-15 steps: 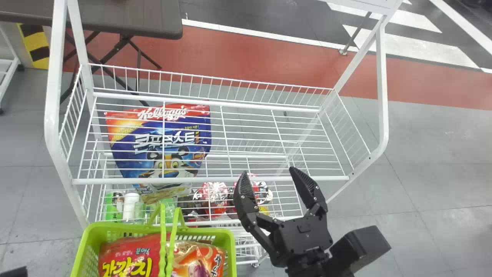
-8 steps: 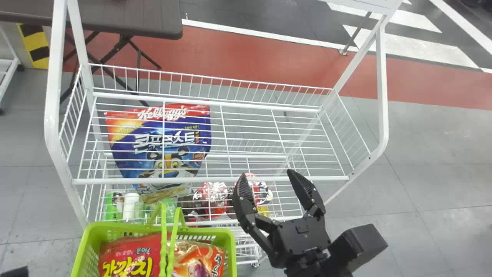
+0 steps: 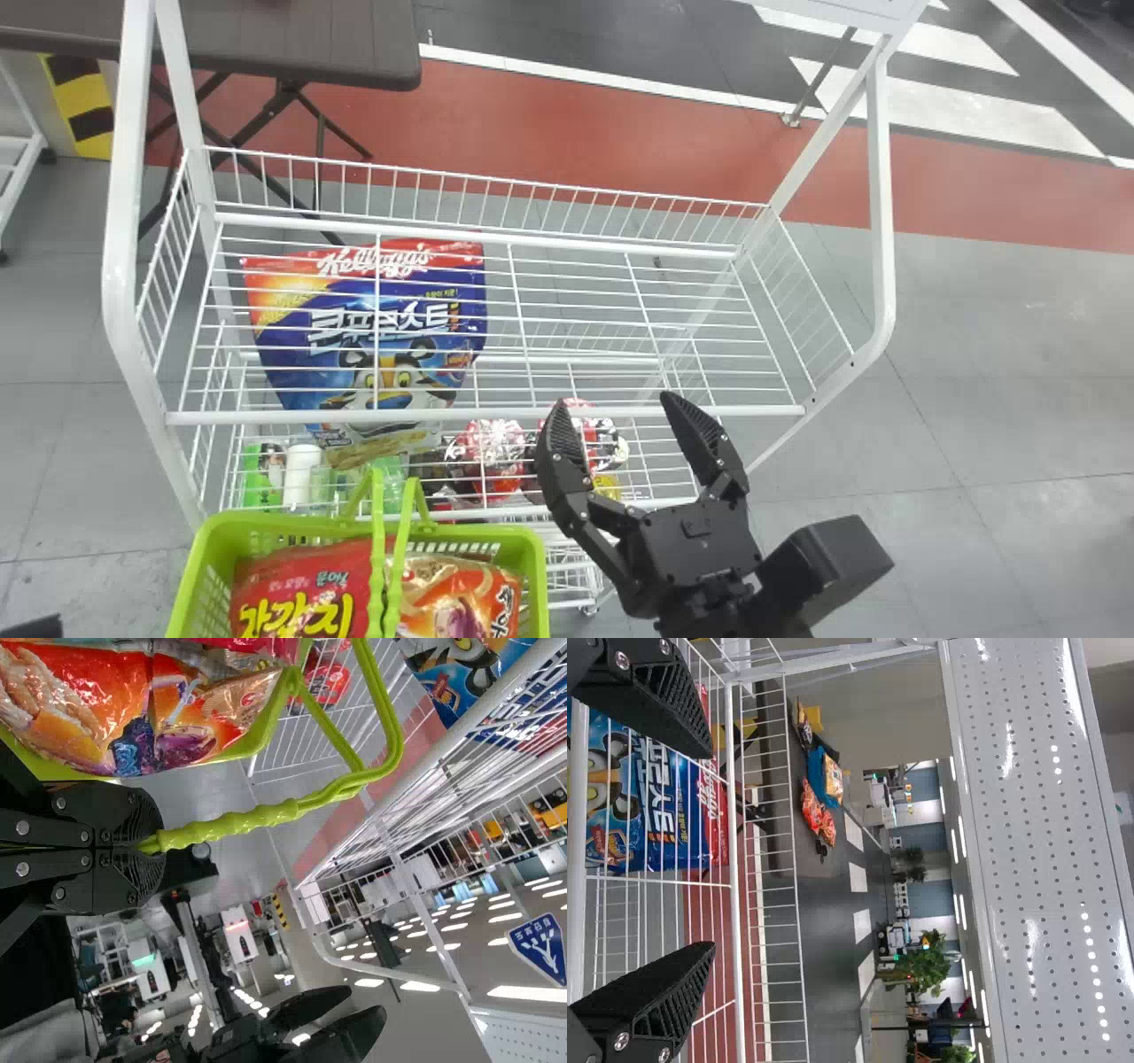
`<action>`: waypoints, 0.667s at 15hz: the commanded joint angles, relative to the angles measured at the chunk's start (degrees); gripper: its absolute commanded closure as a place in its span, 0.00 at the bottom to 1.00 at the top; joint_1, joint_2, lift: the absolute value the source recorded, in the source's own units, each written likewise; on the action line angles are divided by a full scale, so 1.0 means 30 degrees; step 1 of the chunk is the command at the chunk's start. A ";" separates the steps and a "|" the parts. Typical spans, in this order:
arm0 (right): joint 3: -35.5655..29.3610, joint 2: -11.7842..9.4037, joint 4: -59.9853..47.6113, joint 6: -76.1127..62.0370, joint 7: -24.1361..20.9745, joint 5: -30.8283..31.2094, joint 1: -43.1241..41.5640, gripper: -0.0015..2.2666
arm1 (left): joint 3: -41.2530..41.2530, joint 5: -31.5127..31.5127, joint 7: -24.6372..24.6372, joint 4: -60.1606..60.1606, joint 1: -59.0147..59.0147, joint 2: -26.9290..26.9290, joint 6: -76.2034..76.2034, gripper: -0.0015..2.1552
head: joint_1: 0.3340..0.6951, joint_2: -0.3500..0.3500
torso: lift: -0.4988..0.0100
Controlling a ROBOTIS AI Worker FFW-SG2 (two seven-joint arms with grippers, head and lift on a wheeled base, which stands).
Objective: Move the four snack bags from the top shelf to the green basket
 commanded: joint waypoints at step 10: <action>0.0030 0.0017 -0.0035 -0.0056 0.0059 -0.0059 0.0073 0.02 | 0.0031 0.0000 -0.0028 -0.0173 0.0117 0.0030 0.0000 0.80 | 1.00 0.00 | 0.98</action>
